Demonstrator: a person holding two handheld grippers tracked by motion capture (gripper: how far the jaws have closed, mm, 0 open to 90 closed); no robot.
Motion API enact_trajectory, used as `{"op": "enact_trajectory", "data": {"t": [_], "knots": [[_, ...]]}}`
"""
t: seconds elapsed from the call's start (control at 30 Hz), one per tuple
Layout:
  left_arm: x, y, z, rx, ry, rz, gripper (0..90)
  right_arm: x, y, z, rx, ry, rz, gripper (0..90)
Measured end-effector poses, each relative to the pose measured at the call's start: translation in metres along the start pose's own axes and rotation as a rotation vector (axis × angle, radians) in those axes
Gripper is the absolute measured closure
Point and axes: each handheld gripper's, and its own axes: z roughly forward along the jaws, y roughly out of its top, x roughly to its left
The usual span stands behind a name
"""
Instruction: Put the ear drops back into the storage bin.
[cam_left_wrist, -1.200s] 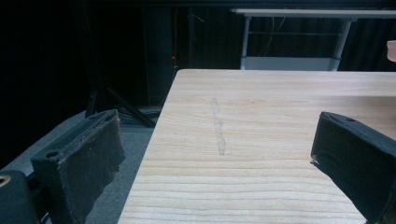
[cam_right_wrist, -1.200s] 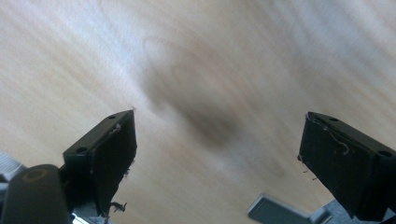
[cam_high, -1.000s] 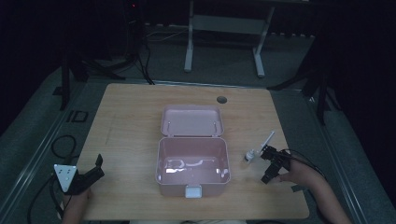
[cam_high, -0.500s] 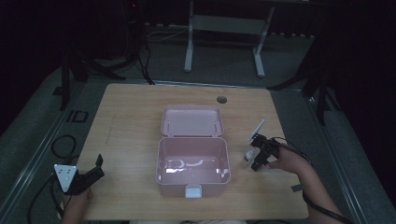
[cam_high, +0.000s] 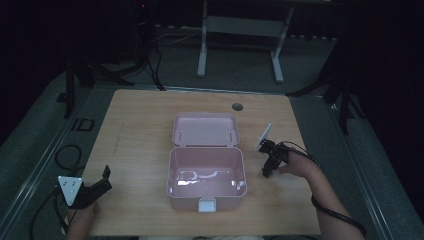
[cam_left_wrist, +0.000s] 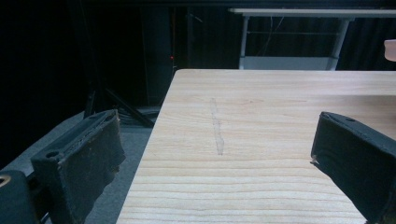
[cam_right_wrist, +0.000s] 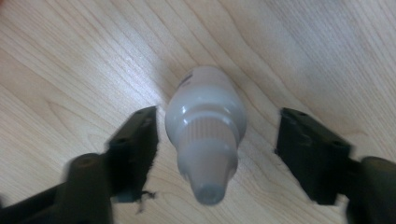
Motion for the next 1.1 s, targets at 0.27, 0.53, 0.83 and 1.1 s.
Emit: {"op": "enact_trajectory", "data": {"t": [0.27, 0.53, 0.83, 1.1], "knots": [[0.0, 0.0, 0.0, -0.001, 0.0, 0.001, 2.4, 0.002, 0.01, 0.004, 0.019, 0.045, -0.029, 49.5], [0.0, 0.0, 0.0, 0.0, -0.001, 0.002, 2.4, 0.006, 0.011, 0.006, 0.041, 0.022, -0.083, 59.3], [0.0, 0.0, 0.0, 0.001, 0.001, 0.002, 2.4, 0.015, 0.003, -0.001, 0.051, -0.014, -0.243, 59.4], [0.0, 0.0, 0.0, 0.001, 0.001, 0.002, 2.4, 0.024, -0.007, -0.008, 0.069, -0.032, -0.402, 59.5]]}}
